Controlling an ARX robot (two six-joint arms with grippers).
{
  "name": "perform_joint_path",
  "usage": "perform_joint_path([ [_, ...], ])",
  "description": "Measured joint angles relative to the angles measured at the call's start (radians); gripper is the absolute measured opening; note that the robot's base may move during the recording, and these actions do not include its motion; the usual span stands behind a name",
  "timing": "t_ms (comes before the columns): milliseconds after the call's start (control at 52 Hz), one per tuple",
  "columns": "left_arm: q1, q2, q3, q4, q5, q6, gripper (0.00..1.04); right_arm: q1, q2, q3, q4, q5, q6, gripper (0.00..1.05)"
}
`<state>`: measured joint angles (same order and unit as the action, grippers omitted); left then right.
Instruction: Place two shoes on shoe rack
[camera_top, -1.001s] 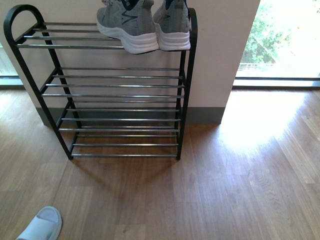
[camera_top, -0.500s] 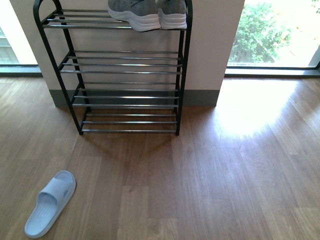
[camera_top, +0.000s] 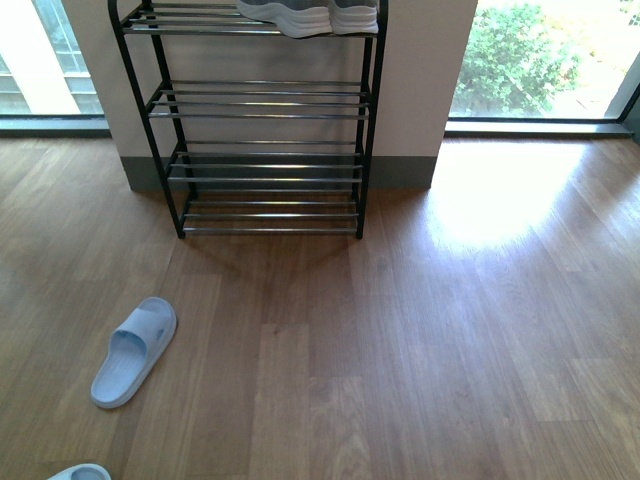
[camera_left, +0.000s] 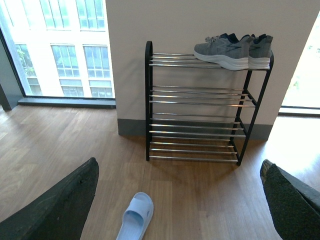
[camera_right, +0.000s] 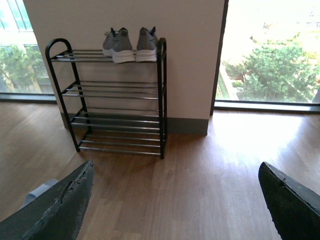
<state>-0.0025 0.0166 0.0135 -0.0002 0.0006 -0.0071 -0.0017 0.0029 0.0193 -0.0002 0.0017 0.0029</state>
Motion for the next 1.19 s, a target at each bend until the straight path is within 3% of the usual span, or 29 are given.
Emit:
perform_joint_path([
  [1193, 0.0, 0.0, 0.0, 0.0, 0.0, 0.0, 0.95, 0.0, 0.0, 0.0, -0.002, 0.0, 0.0, 0.96],
])
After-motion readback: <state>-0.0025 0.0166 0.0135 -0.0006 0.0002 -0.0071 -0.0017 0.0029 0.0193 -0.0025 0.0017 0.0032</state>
